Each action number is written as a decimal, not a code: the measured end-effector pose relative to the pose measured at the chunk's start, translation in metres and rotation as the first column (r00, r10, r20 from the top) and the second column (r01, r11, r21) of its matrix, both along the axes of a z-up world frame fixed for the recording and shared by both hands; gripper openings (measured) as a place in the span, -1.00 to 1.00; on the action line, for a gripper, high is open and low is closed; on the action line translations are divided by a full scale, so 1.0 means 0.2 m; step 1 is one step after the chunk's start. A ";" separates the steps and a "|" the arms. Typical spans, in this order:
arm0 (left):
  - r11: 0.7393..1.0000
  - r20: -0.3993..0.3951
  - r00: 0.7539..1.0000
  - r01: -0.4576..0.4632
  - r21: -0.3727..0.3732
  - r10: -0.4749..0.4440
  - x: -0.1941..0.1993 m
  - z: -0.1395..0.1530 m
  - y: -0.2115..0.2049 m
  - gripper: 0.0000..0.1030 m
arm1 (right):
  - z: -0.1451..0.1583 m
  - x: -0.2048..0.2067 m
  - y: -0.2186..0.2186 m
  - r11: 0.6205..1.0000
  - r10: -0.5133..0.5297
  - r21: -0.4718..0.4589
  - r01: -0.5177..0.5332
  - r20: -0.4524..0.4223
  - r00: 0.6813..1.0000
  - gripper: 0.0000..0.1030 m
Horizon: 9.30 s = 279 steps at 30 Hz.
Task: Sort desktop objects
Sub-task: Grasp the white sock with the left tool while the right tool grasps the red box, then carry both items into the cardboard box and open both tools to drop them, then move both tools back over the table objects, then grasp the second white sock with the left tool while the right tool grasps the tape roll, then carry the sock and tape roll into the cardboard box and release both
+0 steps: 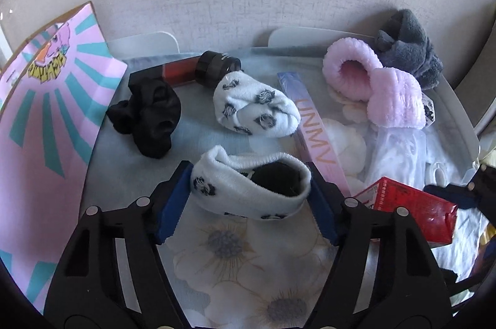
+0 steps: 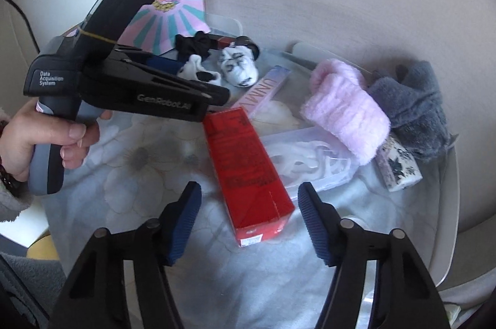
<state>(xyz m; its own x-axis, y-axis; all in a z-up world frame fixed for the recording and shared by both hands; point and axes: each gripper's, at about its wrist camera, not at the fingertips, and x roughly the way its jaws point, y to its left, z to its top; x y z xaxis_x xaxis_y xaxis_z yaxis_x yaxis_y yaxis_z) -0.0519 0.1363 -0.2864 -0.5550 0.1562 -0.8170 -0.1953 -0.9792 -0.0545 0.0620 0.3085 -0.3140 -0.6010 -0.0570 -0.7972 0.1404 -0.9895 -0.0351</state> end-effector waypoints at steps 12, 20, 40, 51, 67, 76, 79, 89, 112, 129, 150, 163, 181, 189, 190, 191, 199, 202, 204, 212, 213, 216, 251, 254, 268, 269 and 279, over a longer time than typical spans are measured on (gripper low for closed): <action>0.998 -0.022 0.999 0.027 0.048 -0.026 0.04 0.07 -0.04 0.08 | 0.03 0.04 -0.01 0.997 -0.024 -0.077 0.026 0.024 0.999 -0.39; 0.998 0.002 0.999 0.040 0.041 -0.040 0.09 0.24 -0.07 0.07 | 0.13 0.06 -0.02 0.992 -0.082 -0.094 0.084 0.028 0.996 -0.39; 0.995 -0.058 0.998 -0.009 0.098 0.014 0.26 1.03 -0.52 0.08 | 0.76 -0.10 0.07 0.989 -0.138 -0.030 0.144 0.147 0.979 -0.39; 0.988 -0.057 0.989 -0.130 0.079 0.135 0.27 1.15 -0.96 0.09 | 1.02 -0.54 -0.30 1.000 0.028 -0.001 -0.028 0.086 0.996 -0.39; 0.987 0.120 0.982 -0.154 0.035 0.149 0.23 0.88 -1.24 0.10 | 0.82 -1.26 -1.01 0.965 0.256 -0.010 -0.264 0.286 0.923 -0.40; 0.994 0.207 0.974 -0.100 0.036 0.090 0.16 0.70 -1.29 0.10 | 0.53 -1.49 -1.15 0.967 0.237 -0.014 -0.255 0.421 0.876 -0.40; 0.995 0.227 0.971 -0.087 0.039 0.076 0.13 0.64 -1.30 0.10 | 0.46 -1.52 -1.17 0.974 0.212 -0.028 -0.225 0.456 0.864 -0.40; 0.997 0.280 0.959 -0.062 0.046 0.047 0.07 0.55 -1.31 0.10 | 0.36 -1.59 -1.19 0.979 0.194 -0.034 -0.203 0.486 0.852 -0.40; 0.997 0.206 0.977 -0.063 0.052 0.051 0.11 0.57 -1.32 1.00 | 0.42 -1.61 -1.15 0.980 0.158 -0.179 -0.083 0.463 0.872 0.99; 0.996 0.130 0.988 -0.088 0.029 0.083 0.20 0.67 -1.37 1.00 | 0.59 -1.50 -0.99 0.989 0.092 -0.139 -0.041 0.389 0.917 0.99; 0.999 0.040 0.998 0.042 0.032 -0.044 0.13 0.93 -0.98 1.00 | 0.75 -0.78 -0.30 0.973 -0.213 0.163 0.164 0.357 0.910 0.99; 0.982 0.083 0.979 0.186 0.018 -0.187 0.07 0.74 -0.45 0.99 | 0.69 -0.17 0.09 0.943 -0.333 0.108 0.315 0.287 0.898 0.99; 0.999 0.156 0.987 0.032 0.007 -0.033 -0.15 0.10 -0.02 0.74 | -0.03 0.20 0.29 0.918 -0.396 0.104 0.383 0.273 0.877 0.83; 0.997 0.167 0.984 -0.068 0.027 0.063 -0.20 0.00 -0.01 0.69 | -0.10 0.25 0.29 0.930 -0.366 0.050 0.364 0.207 0.907 0.69; 0.997 0.165 0.984 -0.072 0.027 0.066 -0.21 0.00 -0.01 0.69 | -0.10 0.26 0.30 0.932 -0.362 0.045 0.361 0.210 0.908 0.68; 0.997 0.160 0.985 -0.077 0.026 0.072 -0.21 -0.01 0.00 0.68 | -0.11 0.26 0.30 0.933 -0.358 0.037 0.358 0.209 0.910 0.64; 0.993 0.162 0.982 -0.110 0.052 0.100 -0.21 -0.03 0.01 0.46 | -0.11 0.32 0.31 0.944 -0.328 0.012 0.330 0.167 0.930 0.32; 0.991 0.159 0.981 -0.121 0.065 0.109 -0.20 -0.02 0.00 0.38 | -0.11 0.34 0.32 0.946 -0.318 -0.006 0.323 0.150 0.936 0.24; 0.990 0.153 0.982 -0.121 0.068 0.110 -0.19 -0.01 0.00 0.24 | -0.10 0.35 0.33 0.945 -0.323 -0.014 0.328 0.137 0.936 0.15; 0.993 0.161 0.984 -0.094 0.078 0.080 -0.16 0.03 0.02 -0.07 | -0.07 0.39 0.37 0.945 -0.324 -0.009 0.328 0.119 0.938 -0.25; 0.992 0.164 0.983 -0.094 0.080 0.080 -0.16 0.04 0.01 -0.08 | -0.07 0.39 0.38 0.945 -0.324 -0.007 0.327 0.121 0.938 -0.25; 0.992 0.168 0.982 -0.097 0.081 0.082 -0.14 0.05 0.00 -0.09 | -0.05 0.42 0.34 0.945 -0.325 0.008 0.327 0.120 0.938 -0.25; 0.996 0.170 0.985 0.011 0.086 -0.026 0.14 0.62 -0.43 -0.10 | 0.38 0.17 0.26 0.936 -0.351 0.034 0.351 0.159 0.923 -0.25; 0.997 0.165 0.986 0.004 0.082 -0.017 0.13 0.68 -0.51 -0.10 | 0.47 0.08 0.24 0.941 -0.337 0.027 0.337 0.142 0.931 -0.25; 0.994 0.104 0.992 -0.079 0.071 0.071 0.10 0.93 -0.96 -0.10 | 0.76 -0.46 -0.05 0.982 -0.189 0.031 0.187 0.088 0.978 -0.25; 0.994 0.104 0.991 -0.088 0.070 0.080 0.10 0.93 -0.99 -0.10 | 0.78 -0.51 -0.10 0.986 -0.167 0.037 0.164 0.081 0.983 -0.25; 0.981 0.136 0.977 -0.177 0.078 0.166 0.11 0.89 -1.31 -0.10 | 0.81 -0.92 -0.53 0.998 0.019 0.052 -0.023 0.084 0.996 -0.25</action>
<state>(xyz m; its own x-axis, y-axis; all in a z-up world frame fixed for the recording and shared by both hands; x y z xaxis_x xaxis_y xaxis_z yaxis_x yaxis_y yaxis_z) -0.0302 -0.1267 -0.1091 -0.4716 0.1427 -0.8702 -0.0105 -0.9877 -0.1563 -0.1213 0.2034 -0.1529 -0.5312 -0.0250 -0.8469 0.1658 -0.9833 -0.0749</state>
